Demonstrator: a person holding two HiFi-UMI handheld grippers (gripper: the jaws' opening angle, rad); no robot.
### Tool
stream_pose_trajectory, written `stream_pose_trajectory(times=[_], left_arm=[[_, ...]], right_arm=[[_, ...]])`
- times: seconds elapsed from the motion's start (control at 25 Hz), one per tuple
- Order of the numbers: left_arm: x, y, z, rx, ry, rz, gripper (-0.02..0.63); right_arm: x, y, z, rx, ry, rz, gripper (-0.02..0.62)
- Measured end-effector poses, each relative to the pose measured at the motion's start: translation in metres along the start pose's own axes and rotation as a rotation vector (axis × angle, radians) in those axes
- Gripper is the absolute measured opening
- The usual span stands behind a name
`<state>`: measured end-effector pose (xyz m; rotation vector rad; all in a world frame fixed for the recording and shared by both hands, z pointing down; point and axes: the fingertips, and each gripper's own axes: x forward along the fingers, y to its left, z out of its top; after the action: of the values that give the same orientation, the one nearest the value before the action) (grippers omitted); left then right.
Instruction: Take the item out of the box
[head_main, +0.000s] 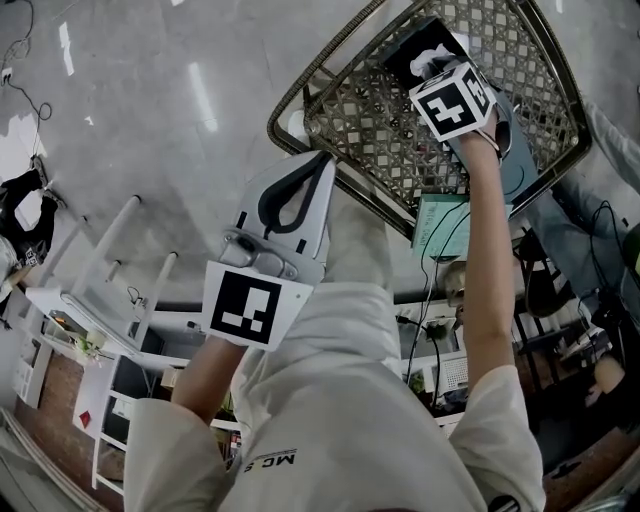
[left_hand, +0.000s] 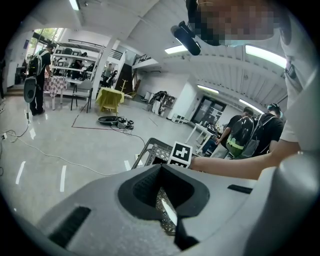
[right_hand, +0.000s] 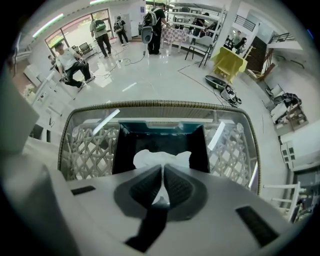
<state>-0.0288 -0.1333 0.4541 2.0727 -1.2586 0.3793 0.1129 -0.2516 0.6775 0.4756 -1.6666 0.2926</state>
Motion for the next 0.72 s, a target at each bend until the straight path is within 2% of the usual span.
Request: stream_pose_trajectory(times=[0.2, 0.36, 0.72], left_arm=[[-0.004, -0.004, -0.007, 0.005, 0.004, -0.005, 0.024], [-0.01, -0.009, -0.008, 0.013, -0.002, -0.01, 0.025], [-0.033, -0.03, 0.009, 0.058, -0.044, -0.031, 0.025]], right_arm=[[-0.004, 0.003, -0.003, 0.043, -0.039, 0.02, 0.028], [-0.023, 0.001, -0.003, 0.079, -0.085, -0.017, 0.026], [-0.093, 0.008, 0.005, 0.256, -0.281, -0.053, 0.026]])
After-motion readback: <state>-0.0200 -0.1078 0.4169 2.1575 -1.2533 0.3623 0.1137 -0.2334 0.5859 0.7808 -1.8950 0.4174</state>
